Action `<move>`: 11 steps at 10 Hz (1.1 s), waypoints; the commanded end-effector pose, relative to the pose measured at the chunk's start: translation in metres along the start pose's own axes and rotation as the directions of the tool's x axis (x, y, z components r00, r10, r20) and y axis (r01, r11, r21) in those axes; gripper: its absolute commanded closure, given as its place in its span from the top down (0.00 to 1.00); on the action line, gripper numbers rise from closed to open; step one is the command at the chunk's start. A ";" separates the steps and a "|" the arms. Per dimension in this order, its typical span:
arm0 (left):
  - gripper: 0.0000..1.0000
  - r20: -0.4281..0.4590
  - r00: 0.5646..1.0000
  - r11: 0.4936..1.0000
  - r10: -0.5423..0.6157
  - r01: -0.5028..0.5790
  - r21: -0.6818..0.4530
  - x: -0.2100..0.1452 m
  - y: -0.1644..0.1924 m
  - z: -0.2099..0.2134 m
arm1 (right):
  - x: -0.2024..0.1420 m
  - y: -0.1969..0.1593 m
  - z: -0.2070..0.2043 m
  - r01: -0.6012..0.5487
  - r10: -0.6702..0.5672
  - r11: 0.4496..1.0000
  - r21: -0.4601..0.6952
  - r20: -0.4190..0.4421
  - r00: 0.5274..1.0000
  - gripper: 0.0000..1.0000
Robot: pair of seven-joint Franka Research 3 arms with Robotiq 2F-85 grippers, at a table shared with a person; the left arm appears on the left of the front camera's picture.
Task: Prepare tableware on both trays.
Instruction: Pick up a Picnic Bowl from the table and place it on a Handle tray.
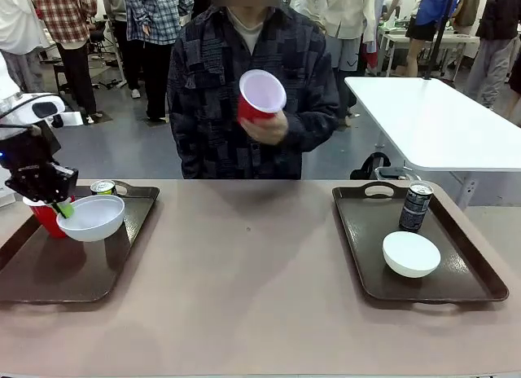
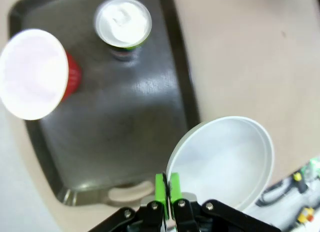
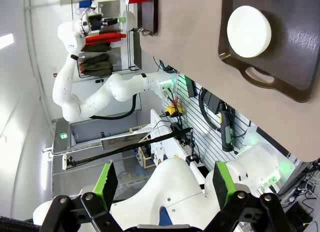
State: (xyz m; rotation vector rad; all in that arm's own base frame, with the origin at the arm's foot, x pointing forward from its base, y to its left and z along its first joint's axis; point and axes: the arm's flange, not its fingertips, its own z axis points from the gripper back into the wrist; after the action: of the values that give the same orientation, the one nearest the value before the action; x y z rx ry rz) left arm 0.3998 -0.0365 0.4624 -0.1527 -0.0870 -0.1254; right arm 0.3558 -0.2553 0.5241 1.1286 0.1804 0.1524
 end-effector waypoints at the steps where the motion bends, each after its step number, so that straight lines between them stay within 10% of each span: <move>1: 0.00 0.052 0.998 0.997 -0.027 0.023 0.079 0.003 0.015 -0.010 | 0.000 0.002 0.001 0.009 -0.009 1.000 0.004 0.006 1.000 1.00; 11: 0.04 0.041 0.991 0.985 -0.131 0.126 0.115 -0.016 0.026 -0.047 | 0.000 0.002 0.001 0.009 -0.009 1.000 0.004 0.006 1.000 1.00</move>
State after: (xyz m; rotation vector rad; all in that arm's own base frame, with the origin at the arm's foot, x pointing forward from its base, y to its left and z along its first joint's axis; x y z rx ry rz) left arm 0.3986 -0.0229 0.4258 -0.0714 -0.1202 -0.2035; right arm 0.3558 -0.2554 0.5241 1.1286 0.1804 0.1523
